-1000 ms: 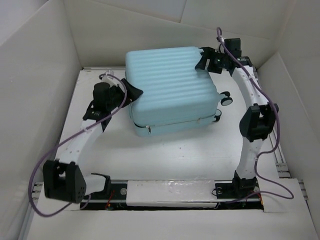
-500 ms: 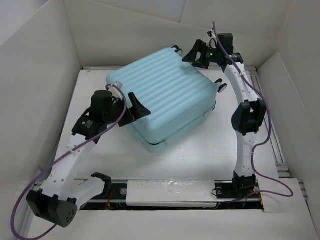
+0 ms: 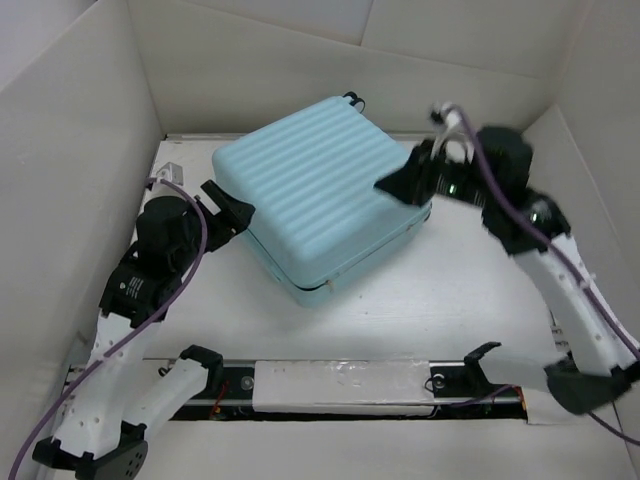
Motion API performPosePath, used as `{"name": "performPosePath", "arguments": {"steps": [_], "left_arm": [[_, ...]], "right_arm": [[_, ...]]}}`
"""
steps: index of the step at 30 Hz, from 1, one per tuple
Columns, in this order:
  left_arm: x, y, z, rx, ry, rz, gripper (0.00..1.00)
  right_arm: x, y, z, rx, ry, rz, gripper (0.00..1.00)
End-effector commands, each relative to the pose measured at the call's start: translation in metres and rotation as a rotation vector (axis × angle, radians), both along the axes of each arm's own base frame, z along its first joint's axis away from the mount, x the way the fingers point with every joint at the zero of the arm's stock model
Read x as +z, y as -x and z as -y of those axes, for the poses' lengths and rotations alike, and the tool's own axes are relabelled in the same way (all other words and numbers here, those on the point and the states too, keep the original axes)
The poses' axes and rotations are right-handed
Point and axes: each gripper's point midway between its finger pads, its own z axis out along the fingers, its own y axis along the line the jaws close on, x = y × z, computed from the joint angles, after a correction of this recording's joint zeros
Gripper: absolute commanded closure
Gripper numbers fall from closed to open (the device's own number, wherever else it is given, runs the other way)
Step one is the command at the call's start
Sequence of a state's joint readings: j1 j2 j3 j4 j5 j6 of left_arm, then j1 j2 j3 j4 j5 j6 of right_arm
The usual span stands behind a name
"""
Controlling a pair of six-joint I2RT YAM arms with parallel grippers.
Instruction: Pack the luggage
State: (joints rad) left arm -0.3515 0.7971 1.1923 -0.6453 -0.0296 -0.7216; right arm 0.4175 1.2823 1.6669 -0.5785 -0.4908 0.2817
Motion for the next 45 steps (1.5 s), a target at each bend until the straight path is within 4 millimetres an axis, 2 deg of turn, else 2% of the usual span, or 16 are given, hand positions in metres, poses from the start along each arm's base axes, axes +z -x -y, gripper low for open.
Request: {"name": "performPosePath", "arguments": {"steps": [1, 2, 3, 4, 8, 10, 14, 18, 19, 21, 26, 32, 34, 38, 39, 45], "left_arm": [[0.025, 0.007, -0.021, 0.101, 0.02, 0.093, 0.27], [0.011, 0.014, -0.023, 0.1, -0.003, 0.037, 0.27], [0.006, 0.02, -0.023, 0.096, 0.008, 0.01, 0.27], [-0.008, 0.025, -0.022, 0.092, 0.01, -0.034, 0.27], [-0.063, 0.048, -0.013, 0.071, 0.092, -0.176, 0.41], [-0.061, 0.055, -0.007, 0.033, 0.152, -0.115, 0.5], [-0.064, 0.057, 0.011, -0.095, 0.175, -0.03, 0.6], [-0.108, 0.061, 0.02, -0.186, 0.097, -0.125, 0.79], [-0.124, 0.06, 0.022, -0.193, 0.094, -0.153, 0.79], [-0.126, 0.059, 0.021, -0.179, 0.12, -0.097, 0.79], [-0.161, 0.053, 0.036, -0.176, 0.235, -0.116, 0.74], [-0.164, 0.037, 0.036, -0.158, 0.257, -0.004, 0.87], [-0.174, 0.03, 0.033, -0.112, 0.294, 0.014, 0.84], [-0.187, 0.025, 0.029, -0.058, 0.349, 0.029, 0.51], [-0.187, 0.024, 0.028, -0.046, 0.358, 0.027, 0.4], [-0.199, 0.015, 0.019, 0.027, 0.358, 0.021, 0.31]], "right_arm": [[-0.043, 0.058, -0.014, 0.014, 0.008, 0.046, 0.85], [-0.05, 0.087, -0.025, 0.066, -0.033, 0.043, 0.86], [-0.095, 0.098, -0.025, 0.064, -0.018, -0.02, 0.86], [-0.081, 0.117, -0.017, 0.075, -0.1, 0.025, 0.84], [-0.145, 0.148, -0.026, 0.14, -0.08, -0.109, 0.8], [-0.157, 0.159, -0.04, 0.208, -0.073, -0.139, 0.8], [-0.162, 0.154, -0.066, 0.235, -0.074, -0.162, 0.77], [-0.191, 0.133, -0.084, 0.153, -0.1, -0.172, 0.89], [-0.194, 0.13, -0.086, 0.139, -0.128, -0.178, 0.91], [-0.2, 0.123, -0.089, 0.118, -0.18, -0.145, 0.92], [-0.211, 0.107, -0.096, 0.045, -0.188, -0.125, 0.79], [-0.236, 0.102, -0.097, -0.021, -0.222, -0.141, 0.54], [-0.244, 0.101, -0.098, -0.021, -0.219, -0.143, 0.49], [-0.267, 0.103, -0.09, -0.03, -0.206, -0.139, 0.45], [-0.26, 0.105, -0.091, -0.017, -0.242, -0.119, 0.41], [-0.264, 0.12, -0.097, 0.087, -0.22, -0.09, 0.3]]}}
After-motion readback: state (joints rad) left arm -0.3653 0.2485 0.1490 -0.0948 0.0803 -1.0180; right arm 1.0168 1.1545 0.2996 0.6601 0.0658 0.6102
